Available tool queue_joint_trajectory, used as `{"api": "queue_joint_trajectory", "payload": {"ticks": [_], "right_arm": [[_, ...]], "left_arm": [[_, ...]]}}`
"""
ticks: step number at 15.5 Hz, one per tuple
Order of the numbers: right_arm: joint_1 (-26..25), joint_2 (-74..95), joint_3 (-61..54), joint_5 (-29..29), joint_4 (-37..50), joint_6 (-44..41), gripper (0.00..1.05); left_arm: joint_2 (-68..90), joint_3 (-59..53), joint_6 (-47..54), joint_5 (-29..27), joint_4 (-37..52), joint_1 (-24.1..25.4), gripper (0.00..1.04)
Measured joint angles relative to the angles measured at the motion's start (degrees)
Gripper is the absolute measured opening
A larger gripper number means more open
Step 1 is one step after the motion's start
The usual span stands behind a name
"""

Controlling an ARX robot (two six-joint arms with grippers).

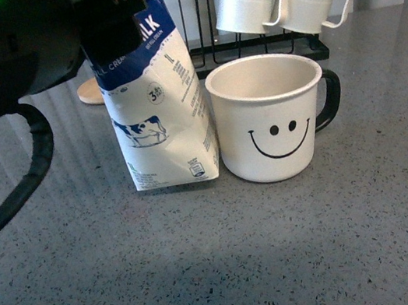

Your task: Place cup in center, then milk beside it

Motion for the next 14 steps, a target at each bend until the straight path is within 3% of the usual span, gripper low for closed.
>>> {"api": "queue_joint_trajectory", "payload": {"ticks": [11, 13, 14], "right_arm": [[0.00, 0.00, 0.00, 0.00, 0.00, 0.00, 0.98], [0.00, 0.00, 0.00, 0.00, 0.02, 0.00, 0.98], [0.00, 0.00, 0.00, 0.00, 0.00, 0.00, 0.98]], "left_arm": [[3.67, 0.42, 0.42, -4.55, 2.95, -2.27, 0.03], [3.67, 0.72, 0.35, -4.48, 2.51, -2.27, 0.17], [3.45, 0.90, 0.00, -3.89, 2.23, -2.64, 0.39]]}}
